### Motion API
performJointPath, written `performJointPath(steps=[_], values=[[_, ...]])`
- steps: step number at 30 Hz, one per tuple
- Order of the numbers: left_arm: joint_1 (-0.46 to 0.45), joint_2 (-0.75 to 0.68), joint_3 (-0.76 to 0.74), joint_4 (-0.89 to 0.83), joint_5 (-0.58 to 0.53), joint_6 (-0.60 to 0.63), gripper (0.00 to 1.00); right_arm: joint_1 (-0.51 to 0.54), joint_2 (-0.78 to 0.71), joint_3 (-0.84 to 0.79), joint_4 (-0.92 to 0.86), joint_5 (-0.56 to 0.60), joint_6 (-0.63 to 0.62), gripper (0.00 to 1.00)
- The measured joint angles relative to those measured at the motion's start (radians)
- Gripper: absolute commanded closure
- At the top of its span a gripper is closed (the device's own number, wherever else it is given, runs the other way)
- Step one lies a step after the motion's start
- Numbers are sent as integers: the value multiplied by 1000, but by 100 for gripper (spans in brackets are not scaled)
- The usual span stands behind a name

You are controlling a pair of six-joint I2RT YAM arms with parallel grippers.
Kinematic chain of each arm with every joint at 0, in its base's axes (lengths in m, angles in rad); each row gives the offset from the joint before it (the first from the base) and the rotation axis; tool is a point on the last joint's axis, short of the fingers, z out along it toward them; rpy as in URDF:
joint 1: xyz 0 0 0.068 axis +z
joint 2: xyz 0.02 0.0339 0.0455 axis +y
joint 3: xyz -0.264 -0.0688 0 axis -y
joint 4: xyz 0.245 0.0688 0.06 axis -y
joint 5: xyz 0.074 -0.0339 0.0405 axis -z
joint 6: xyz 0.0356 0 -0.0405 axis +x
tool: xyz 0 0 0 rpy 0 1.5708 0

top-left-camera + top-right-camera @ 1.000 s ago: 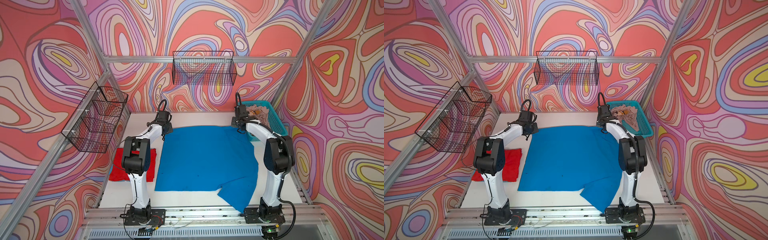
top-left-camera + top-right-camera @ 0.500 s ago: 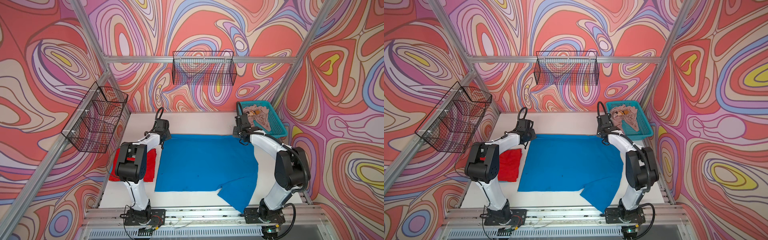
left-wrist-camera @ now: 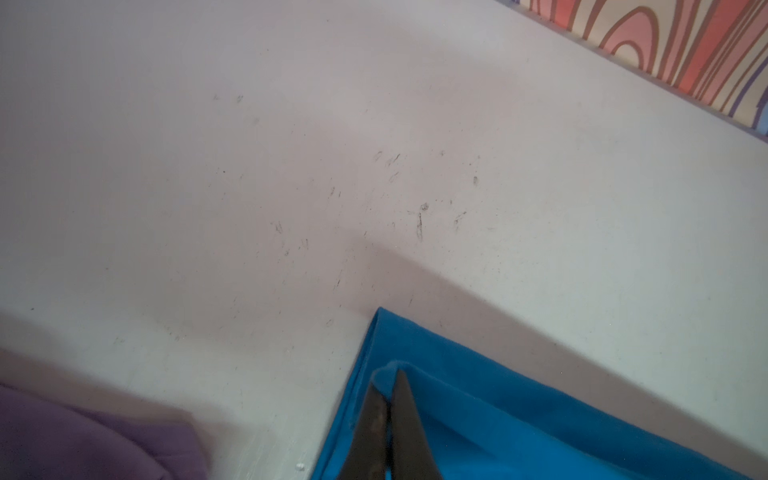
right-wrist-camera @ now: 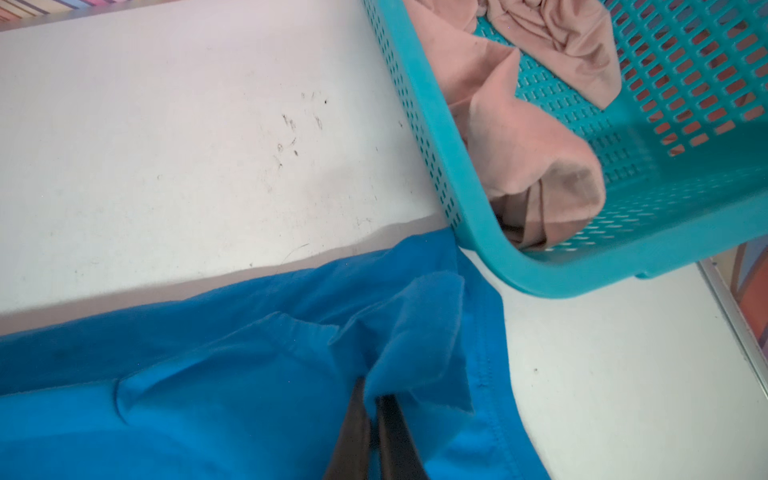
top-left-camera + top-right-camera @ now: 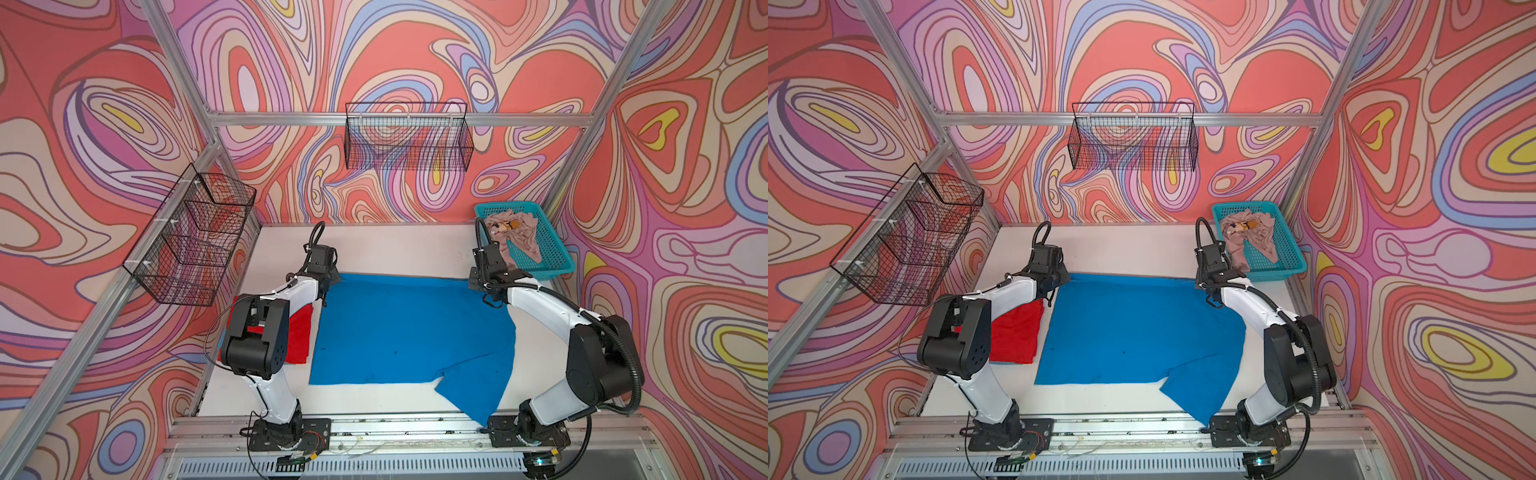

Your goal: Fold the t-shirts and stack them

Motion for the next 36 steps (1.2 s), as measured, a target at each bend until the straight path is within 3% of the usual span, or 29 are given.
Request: performJointPath(steps=[13, 17, 23, 35, 36], values=[[-31, -14, -108, 72, -71, -68, 100, 16, -47, -112, 0, 11, 19, 100], [-31, -18, -117, 74, -78, -94, 71, 26, -54, -132, 3, 11, 26, 100], [-31, -81, -174, 76, -89, -158, 46, 51, -54, -177, 4, 19, 41, 100], [-31, -262, -336, 84, -85, -398, 38, 55, -54, -257, 11, 17, 77, 100], [-31, -272, -343, 77, -85, -414, 38, 57, -54, -261, 10, 15, 79, 94]])
